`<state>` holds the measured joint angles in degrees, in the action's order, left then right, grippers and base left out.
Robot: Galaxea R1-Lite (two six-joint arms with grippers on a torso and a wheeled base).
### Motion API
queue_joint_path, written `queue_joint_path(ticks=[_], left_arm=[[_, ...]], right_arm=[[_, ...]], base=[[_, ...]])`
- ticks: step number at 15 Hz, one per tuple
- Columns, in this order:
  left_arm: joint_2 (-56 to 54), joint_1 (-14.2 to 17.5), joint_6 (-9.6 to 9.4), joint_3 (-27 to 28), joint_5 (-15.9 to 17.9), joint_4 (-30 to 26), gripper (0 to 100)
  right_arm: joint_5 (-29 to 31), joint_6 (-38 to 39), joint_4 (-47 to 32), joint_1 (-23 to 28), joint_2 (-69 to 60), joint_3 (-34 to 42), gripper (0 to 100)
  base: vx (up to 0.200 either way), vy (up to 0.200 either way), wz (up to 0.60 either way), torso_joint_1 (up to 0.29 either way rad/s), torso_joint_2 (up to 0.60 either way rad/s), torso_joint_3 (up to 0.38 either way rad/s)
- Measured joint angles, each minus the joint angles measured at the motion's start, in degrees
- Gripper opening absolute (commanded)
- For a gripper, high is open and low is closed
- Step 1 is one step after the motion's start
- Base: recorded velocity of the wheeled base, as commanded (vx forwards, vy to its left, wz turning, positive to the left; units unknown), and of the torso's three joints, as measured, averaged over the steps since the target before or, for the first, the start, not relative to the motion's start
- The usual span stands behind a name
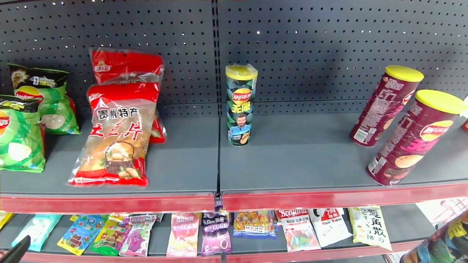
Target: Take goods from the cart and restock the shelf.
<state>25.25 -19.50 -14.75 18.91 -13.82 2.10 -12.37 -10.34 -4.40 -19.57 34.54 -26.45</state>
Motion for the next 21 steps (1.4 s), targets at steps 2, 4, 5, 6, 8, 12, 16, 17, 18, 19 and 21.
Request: queue_joint_path(ticks=[2,4,5,6,8,12,16,17,18,19,21], left_arm=[[0.00,-0.06,0.00,-0.09,0.04,-0.02,100],[0.05,-0.06,-0.18,-0.09,0.33,0.00,100],[0.00,-0.11,-0.60,-0.04,0.39,0.01,100],[-0.06,-0.11,-0.74,-0.04,0.41,0.00,100],[-0.13,-0.04,-0.88,-0.02,0.41,0.01,100],[-0.20,-0.06,-1.41,-0.06,0.41,0.00,100],[1.46,-0.85,-4.68,1.15,4.85,0.01,100],[3.04,-1.16,-4.95,2.41,7.49,0.09,100],[5.25,-1.35,-4.88,4.02,9.80,0.11,100],[8.35,-1.46,-4.32,6.23,12.02,0.44,100],[17.83,-1.74,-2.29,12.53,17.04,3.16,100]], right_arm=[[0.00,-0.02,0.02,0.02,0.20,0.00,0],[0.00,0.00,0.02,-0.02,0.30,0.07,0],[0.00,0.00,0.02,-0.02,0.35,0.11,0],[0.01,-0.02,0.05,-0.02,0.35,0.13,0],[0.01,0.00,-0.02,-0.02,0.40,0.35,0],[-0.07,0.00,0.00,-0.02,0.52,0.46,0],[-0.56,0.00,0.00,-0.09,0.66,0.24,0],[-0.90,0.00,0.00,-0.06,0.77,0.07,0],[-1.11,0.00,0.06,-0.09,0.93,-0.11,0],[-1.17,0.00,0.09,-0.09,1.10,-0.22,0],[-1.17,0.00,0.09,-0.09,1.34,-0.37,0]], base=[[0.200,0.000,0.00,0.005,0.00,0.002],[0.100,0.000,0.00,0.001,0.01,0.001],[0.000,0.000,0.00,0.000,0.00,0.000],[0.000,0.000,0.00,0.000,0.00,0.000],[0.000,0.000,0.00,0.000,0.00,0.000],[0.000,0.000,0.00,0.000,0.00,0.000],[0.000,0.000,0.00,0.000,0.00,0.000],[0.000,0.000,0.00,0.000,0.00,0.000],[0.000,0.000,0.00,0.000,0.00,0.000],[0.000,0.000,0.00,0.000,0.00,0.000],[0.000,0.000,0.00,0.000,0.00,0.000]])
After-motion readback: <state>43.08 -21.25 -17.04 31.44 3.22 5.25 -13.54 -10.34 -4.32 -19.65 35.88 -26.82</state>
